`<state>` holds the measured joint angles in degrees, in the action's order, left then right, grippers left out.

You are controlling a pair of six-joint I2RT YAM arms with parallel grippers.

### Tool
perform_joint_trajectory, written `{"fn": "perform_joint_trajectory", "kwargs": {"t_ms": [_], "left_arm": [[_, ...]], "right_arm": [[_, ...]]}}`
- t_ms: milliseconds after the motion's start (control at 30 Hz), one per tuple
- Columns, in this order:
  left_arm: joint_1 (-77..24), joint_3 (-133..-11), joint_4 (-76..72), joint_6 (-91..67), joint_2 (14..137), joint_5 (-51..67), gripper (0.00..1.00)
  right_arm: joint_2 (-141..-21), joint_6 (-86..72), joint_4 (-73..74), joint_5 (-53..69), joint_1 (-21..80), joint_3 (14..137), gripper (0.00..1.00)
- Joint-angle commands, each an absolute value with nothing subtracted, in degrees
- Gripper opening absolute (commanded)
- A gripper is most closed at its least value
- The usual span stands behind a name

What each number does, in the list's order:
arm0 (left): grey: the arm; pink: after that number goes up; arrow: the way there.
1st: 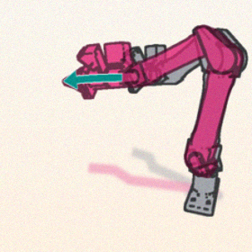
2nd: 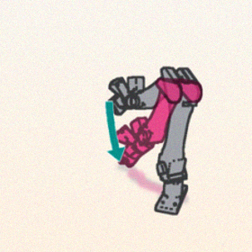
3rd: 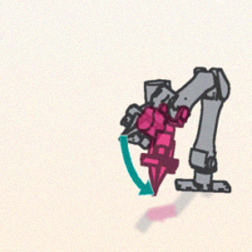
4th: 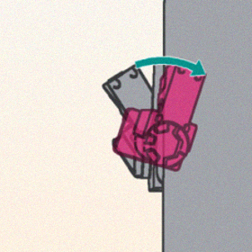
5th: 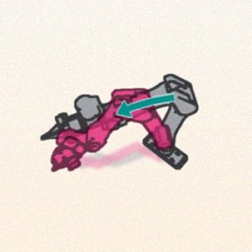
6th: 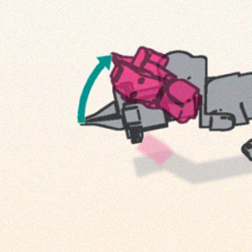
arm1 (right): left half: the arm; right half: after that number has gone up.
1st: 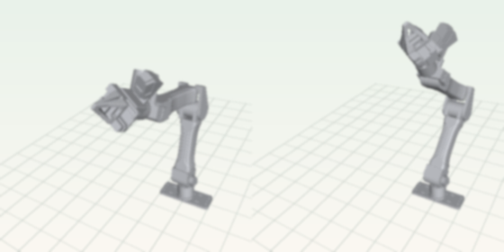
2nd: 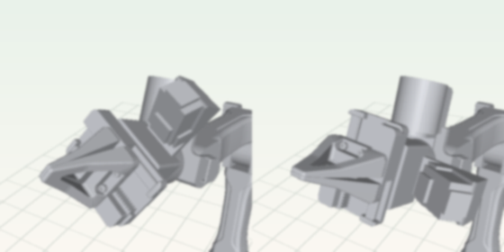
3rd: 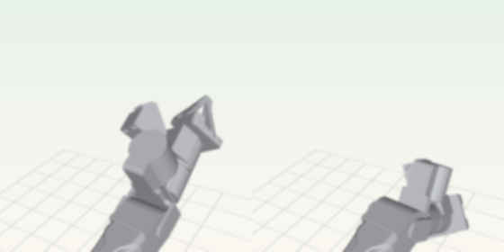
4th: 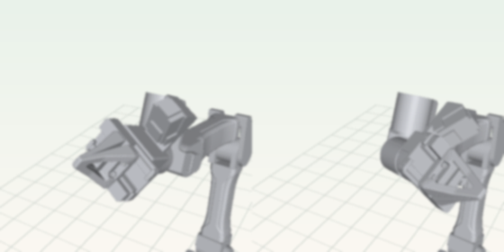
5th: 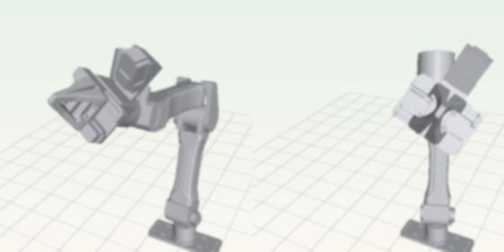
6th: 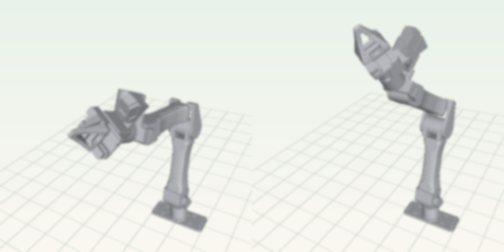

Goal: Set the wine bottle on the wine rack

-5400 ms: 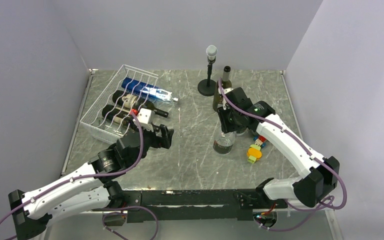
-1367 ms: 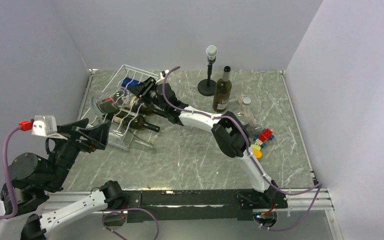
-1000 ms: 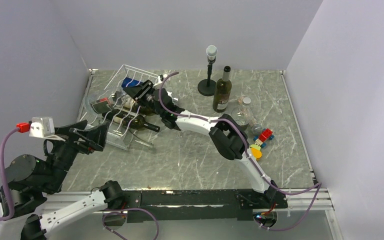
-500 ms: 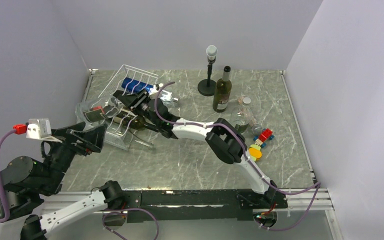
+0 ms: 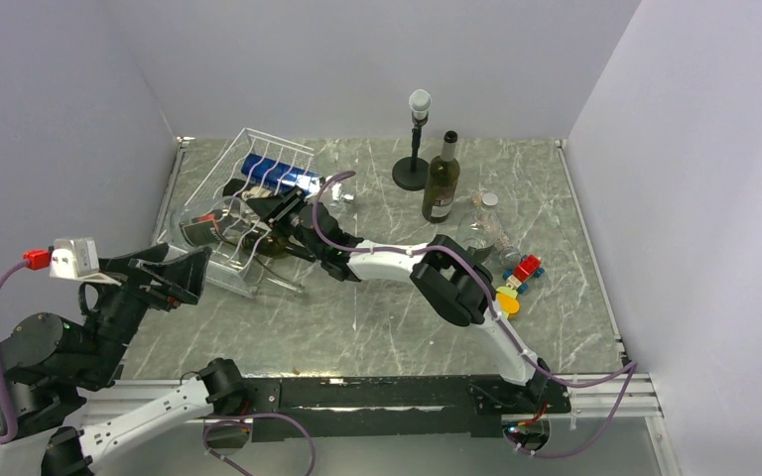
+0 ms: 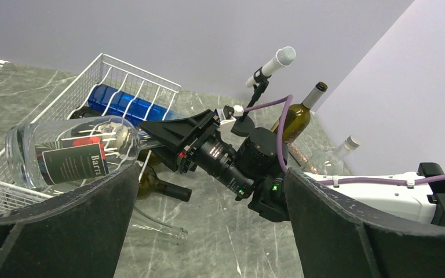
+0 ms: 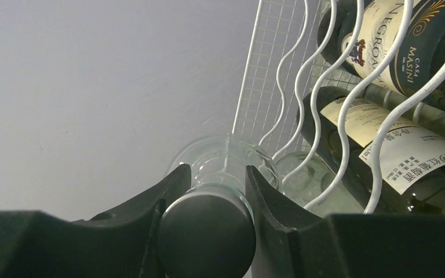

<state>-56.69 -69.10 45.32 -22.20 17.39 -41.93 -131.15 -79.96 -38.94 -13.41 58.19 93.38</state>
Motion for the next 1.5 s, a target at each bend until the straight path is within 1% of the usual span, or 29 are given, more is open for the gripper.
{"fn": "perform_joint_trajectory", "kwargs": {"t_ms": [0,333,467,500,600,767,867,1100,1233,1267,1400,1467], "left_arm": [[-56.5,-68.9,45.0,-22.7,16.9,-42.8,0.99],[-56.4,-70.0,48.2,-23.6,15.8,-44.2,0.99],[-56.4,-69.3,47.7,-23.7,15.5,-44.1,0.99],[-56.4,-69.2,47.7,-23.8,15.5,-44.0,0.99],[-56.4,-68.7,47.6,-24.0,15.8,-43.9,0.99],[-56.4,-68.2,47.5,-24.2,16.2,-43.9,0.99],[-56.4,-68.0,47.3,-24.1,16.4,-43.9,0.99],[-56.4,-67.9,47.4,-24.1,16.4,-44.1,0.99],[-56.4,-67.8,47.4,-24.1,16.3,-44.3,0.99],[-56.4,-67.8,47.4,-24.2,16.4,-44.4,0.99],[-56.4,-67.8,47.4,-24.2,16.3,-44.6,0.99],[-56.4,-67.9,47.4,-24.0,16.3,-44.5,0.99]], "right_arm": [[-126.7,-79.6,-45.2,-5.2,62.0,97.6,0.00],[-125.3,-85.9,-46.1,2.6,63.7,93.7,0.00],[-124.1,-88.9,-46.5,3.5,64.5,90.3,0.11],[-124.1,-89.6,-46.8,4.0,64.4,89.8,0.12],[-124.1,-91.6,-45.5,4.9,64.4,89.3,0.14],[-124.2,-94.6,-44.4,6.2,64.9,88.8,0.15],[-124.8,-96.9,-44.6,7.4,65.3,89.1,0.21],[-123.0,-96.9,-39.3,7.5,65.8,87.8,0.49],[-122.6,-97.7,-35.8,9.9,65.8,88.3,0.60],[-122.5,-98.1,-35.3,10.1,65.8,88.1,0.62],[-121.7,-98.3,-36.1,10.5,65.8,86.7,0.63],[-120.3,-97.4,-35.4,10.5,65.8,85.7,0.68]]}}
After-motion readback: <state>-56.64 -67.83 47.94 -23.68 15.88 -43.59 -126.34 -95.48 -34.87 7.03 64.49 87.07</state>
